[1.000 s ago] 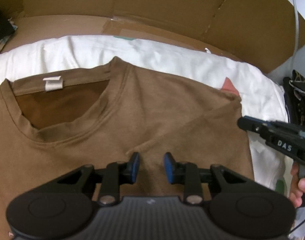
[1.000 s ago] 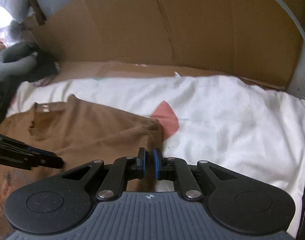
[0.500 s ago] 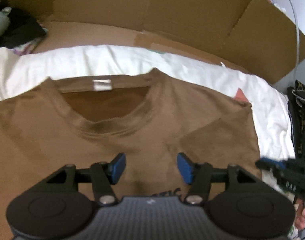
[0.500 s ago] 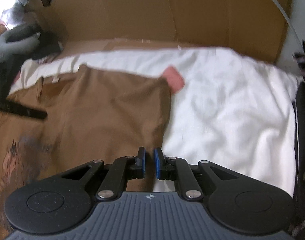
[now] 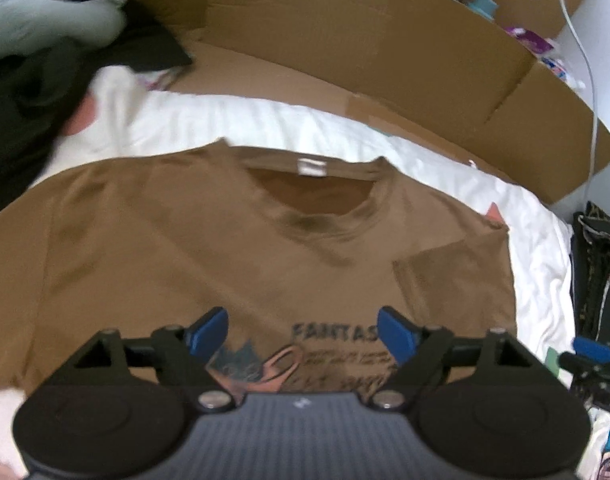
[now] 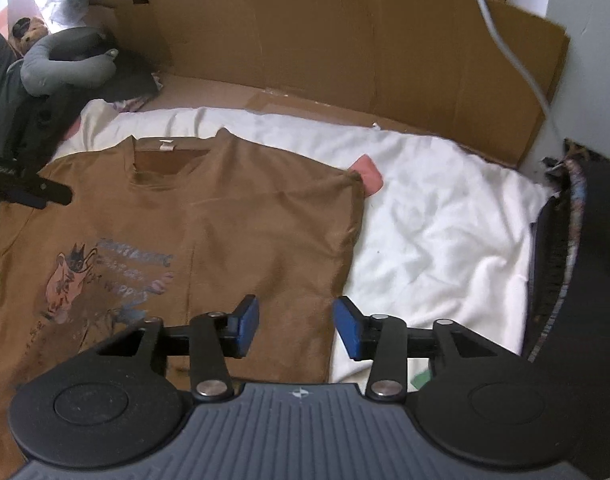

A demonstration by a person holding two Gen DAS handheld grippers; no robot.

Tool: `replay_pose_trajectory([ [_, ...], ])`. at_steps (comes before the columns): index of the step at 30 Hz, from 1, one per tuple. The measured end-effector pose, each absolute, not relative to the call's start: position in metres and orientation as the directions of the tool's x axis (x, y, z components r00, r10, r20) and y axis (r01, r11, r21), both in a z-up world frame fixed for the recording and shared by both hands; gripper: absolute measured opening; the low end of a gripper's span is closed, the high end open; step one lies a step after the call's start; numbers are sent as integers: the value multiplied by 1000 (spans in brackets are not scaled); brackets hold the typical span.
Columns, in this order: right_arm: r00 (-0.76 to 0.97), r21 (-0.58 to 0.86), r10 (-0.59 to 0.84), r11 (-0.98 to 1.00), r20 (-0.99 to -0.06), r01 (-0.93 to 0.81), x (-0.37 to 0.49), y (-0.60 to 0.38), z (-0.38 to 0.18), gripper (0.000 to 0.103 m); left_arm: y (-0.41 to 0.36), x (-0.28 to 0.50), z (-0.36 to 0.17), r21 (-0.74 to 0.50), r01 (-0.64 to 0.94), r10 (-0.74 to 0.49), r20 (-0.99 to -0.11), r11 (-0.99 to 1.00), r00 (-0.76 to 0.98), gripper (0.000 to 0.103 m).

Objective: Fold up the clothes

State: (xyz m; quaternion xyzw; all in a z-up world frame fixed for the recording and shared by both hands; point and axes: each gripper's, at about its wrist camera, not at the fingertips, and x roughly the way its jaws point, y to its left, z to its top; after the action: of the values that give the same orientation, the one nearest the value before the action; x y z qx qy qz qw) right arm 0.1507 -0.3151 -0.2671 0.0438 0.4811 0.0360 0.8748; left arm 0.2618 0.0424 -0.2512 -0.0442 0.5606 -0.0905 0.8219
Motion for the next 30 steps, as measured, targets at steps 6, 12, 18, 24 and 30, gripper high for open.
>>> replay_pose_trajectory([
  [6,554,115,80,993,-829,27,140,-304,-244,52,86,242,-238,-205,27,-199,-900,978,388,85],
  [12,578,123,90,992,-811,18,135,-278,-225,55,135,226,-232,-223,-91,-164,-889,970,428,90],
  [18,612,177,133,984,-779,11,131,-254,-210,64,180,213,-244,-226,-200,-131,-906,953,402,90],
  [24,593,203,178,979,-786,-25,124,-228,-222,70,221,202,-249,-211,-300,-76,-911,930,405,90],
  [30,595,227,218,972,-774,-60,119,-208,-229,78,246,195,-254,-175,-350,-23,-917,920,398,90],
])
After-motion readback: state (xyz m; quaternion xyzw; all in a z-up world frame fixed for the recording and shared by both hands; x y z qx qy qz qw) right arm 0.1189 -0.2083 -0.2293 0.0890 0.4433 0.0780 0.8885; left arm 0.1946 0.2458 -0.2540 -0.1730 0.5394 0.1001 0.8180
